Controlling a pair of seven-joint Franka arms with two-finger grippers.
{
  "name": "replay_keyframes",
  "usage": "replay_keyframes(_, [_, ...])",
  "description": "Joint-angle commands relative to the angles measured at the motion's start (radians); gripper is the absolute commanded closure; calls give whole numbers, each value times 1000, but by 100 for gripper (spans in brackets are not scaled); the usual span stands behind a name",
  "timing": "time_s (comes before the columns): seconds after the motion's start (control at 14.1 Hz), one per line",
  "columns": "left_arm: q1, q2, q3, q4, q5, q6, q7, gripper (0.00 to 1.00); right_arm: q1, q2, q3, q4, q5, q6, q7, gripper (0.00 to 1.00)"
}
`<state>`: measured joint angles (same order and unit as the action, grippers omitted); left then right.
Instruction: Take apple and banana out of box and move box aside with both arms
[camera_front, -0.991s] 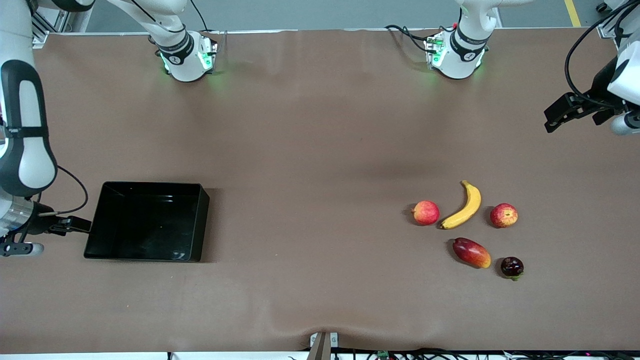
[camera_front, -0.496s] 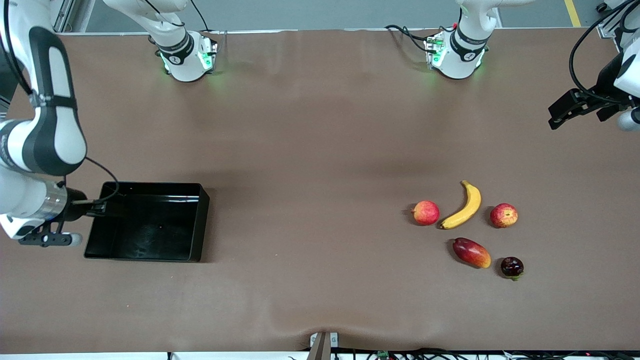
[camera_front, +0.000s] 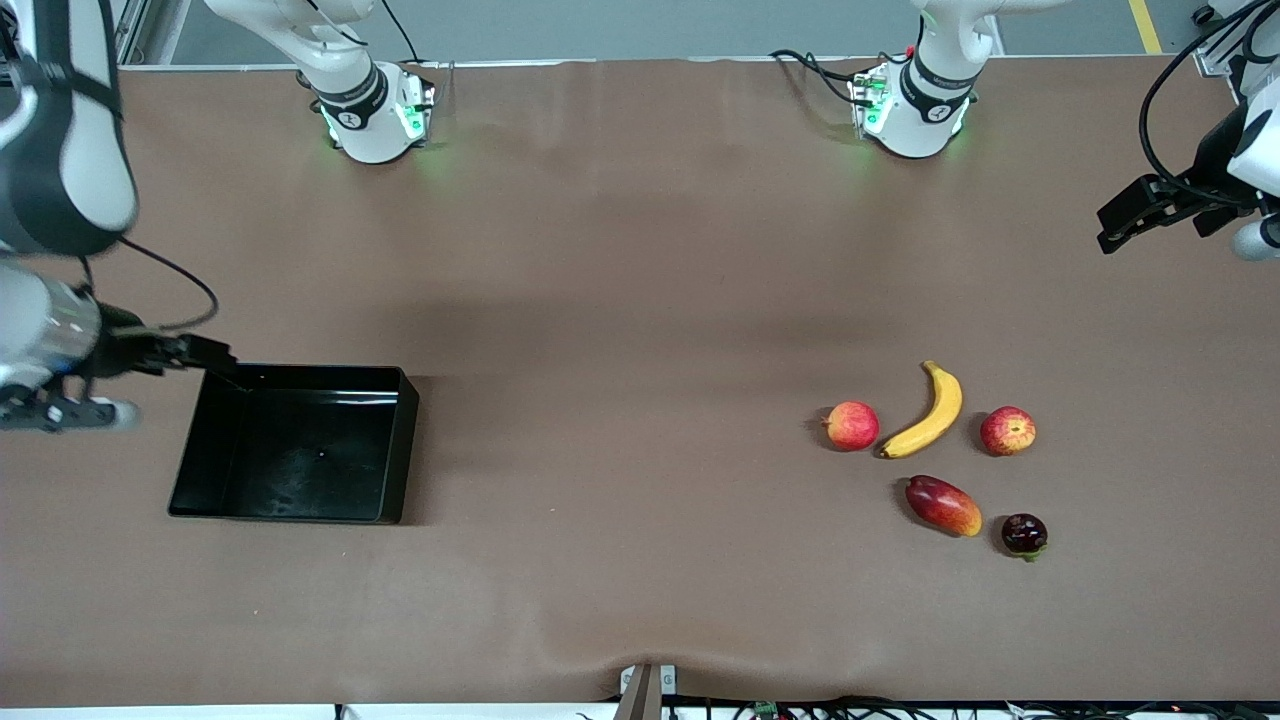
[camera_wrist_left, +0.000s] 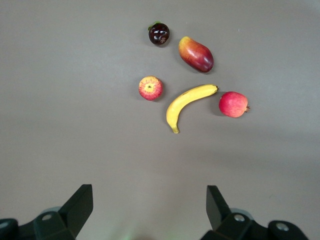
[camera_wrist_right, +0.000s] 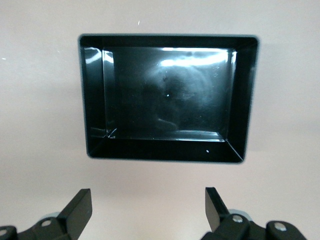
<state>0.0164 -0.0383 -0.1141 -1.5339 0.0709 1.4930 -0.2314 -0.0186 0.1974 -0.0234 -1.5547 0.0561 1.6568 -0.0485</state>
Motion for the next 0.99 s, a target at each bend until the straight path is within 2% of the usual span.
replay_keyframes(0.0, [4,-23,4,-9,-20,-10,21,0,6,-117,0,-33,-19,-52,16,0])
replay_keyframes(0.35, [4,-17,5,-2,-20,-11,21,0,8,-223,5,-35,-21,-130,16,0])
replay_keyframes(0.92, [2,-17,4,0,-20,-22,23,0,-1,-225,2,-35,-41,-147,13,0])
